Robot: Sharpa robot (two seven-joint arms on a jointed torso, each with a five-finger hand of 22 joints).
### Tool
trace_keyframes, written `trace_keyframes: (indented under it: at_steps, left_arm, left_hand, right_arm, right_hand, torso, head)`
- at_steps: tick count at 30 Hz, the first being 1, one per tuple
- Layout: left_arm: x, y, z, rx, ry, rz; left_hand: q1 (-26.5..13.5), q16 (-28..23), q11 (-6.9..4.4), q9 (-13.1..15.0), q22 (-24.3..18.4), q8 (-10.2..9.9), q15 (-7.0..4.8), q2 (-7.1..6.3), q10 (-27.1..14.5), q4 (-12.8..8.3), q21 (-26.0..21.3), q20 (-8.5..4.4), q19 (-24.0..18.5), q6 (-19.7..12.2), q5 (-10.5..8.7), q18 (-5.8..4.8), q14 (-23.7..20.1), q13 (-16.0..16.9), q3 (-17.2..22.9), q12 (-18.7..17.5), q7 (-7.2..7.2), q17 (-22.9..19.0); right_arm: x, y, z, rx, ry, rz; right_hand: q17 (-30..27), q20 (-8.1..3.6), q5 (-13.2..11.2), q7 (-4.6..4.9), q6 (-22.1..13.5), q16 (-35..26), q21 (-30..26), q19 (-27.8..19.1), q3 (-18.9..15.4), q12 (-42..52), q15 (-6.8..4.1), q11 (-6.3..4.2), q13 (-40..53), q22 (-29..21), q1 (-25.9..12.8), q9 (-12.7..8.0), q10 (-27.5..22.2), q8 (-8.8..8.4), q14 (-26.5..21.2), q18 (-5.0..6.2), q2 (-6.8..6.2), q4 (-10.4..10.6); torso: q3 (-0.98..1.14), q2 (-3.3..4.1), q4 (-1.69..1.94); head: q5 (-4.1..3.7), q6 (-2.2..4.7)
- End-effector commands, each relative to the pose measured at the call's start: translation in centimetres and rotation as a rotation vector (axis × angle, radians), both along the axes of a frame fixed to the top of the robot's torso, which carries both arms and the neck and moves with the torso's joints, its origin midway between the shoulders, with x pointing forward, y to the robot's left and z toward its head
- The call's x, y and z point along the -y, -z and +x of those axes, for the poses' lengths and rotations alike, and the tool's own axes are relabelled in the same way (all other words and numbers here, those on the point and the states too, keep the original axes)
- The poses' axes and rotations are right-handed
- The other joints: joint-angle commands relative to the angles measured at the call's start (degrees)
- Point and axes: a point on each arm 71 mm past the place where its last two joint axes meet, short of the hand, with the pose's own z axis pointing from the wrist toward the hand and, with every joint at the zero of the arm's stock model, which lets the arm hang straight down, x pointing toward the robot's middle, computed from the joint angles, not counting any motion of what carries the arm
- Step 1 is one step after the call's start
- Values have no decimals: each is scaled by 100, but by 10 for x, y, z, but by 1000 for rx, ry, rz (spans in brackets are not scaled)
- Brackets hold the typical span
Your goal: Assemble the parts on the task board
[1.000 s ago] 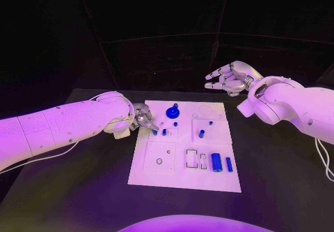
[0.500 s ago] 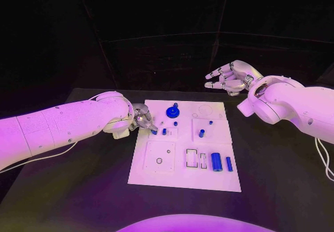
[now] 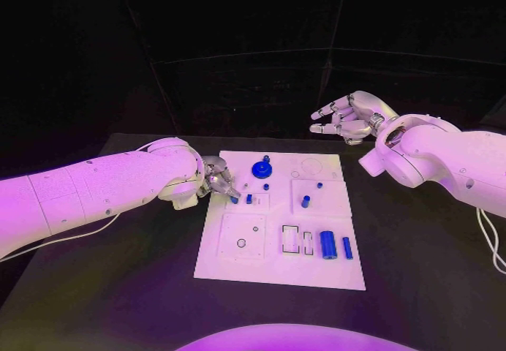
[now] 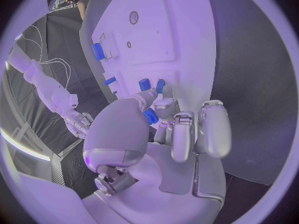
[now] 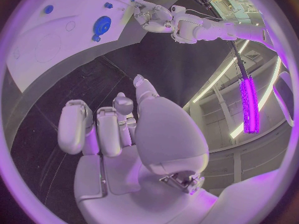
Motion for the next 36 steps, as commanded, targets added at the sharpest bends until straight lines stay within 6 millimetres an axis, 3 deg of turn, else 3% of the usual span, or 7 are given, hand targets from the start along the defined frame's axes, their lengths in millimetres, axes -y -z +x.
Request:
trace_keyframes:
  at_steps: [1,11,25,31,36]
  left_arm:
    - [1,1,0,-5,6,0]
    - [3,3,1,-20,7,15]
    - [0,4,5,-22,-15,28]
    - [-1,4,6,-24,-26,20]
    - [-1,4,6,-22,-29,12]
  left_hand:
    - [-118,18,-13,17,12,54,-53,-11,57,-575,21,-21,73,75,8,-29,595,26,567,32,-15,1509]
    - [-309,18,-51,67,61,139,-88,-84,91,-504,52,-54,90,143,8,-38,595,88,381,98,-61,1509]
    - [-547,18,-71,129,78,220,-112,-86,85,-362,58,-81,95,152,7,-41,595,87,123,120,-82,1509]
    - [-795,18,-55,183,31,284,-104,-158,24,-201,17,-80,76,125,2,-33,595,2,-266,83,-62,1509]
    - [-928,18,-47,229,27,335,-100,-136,6,-53,6,-76,74,89,4,-30,595,-1,-666,106,-54,1509]
  right_arm:
    - [-2,-2,0,7,-6,7]
    - [-2,-2,0,7,-8,8]
    - [-3,-2,0,7,-7,10]
    - [-2,-2,0,4,-7,9]
    - [-2,-2,0,3,-7,9]
  right_hand:
    - [300,3,19,-8,-41,-40,-30,-1,-31,-39,-38,5,-5,-5,-5,-3,-42,27,298,76,32,8]
    - [300,3,19,-8,-41,-40,-30,-1,-31,-39,-38,5,-5,-5,-5,-3,-42,27,298,76,32,8]
    - [298,2,15,-8,-42,-42,-34,-3,-33,-45,-39,5,-14,-10,6,-3,-48,28,298,77,30,1]
    - [308,1,13,-7,-44,-35,-32,0,-39,-37,-38,6,-7,-5,-5,-3,-41,28,300,76,32,9]
    - [304,1,14,-6,-45,-39,-34,-1,-42,-37,-38,7,-9,-9,-13,-3,-40,29,299,76,36,15]
  torso:
    - [1,6,-1]
    - [-1,4,-6]
    - [-2,0,0]
    - [-3,4,-2]
    - [-3,2,1]
  head:
    - [-7,-2]
    - [-16,-12]
    - [-20,-25]
    - [-20,-26]
    - [-23,-27]
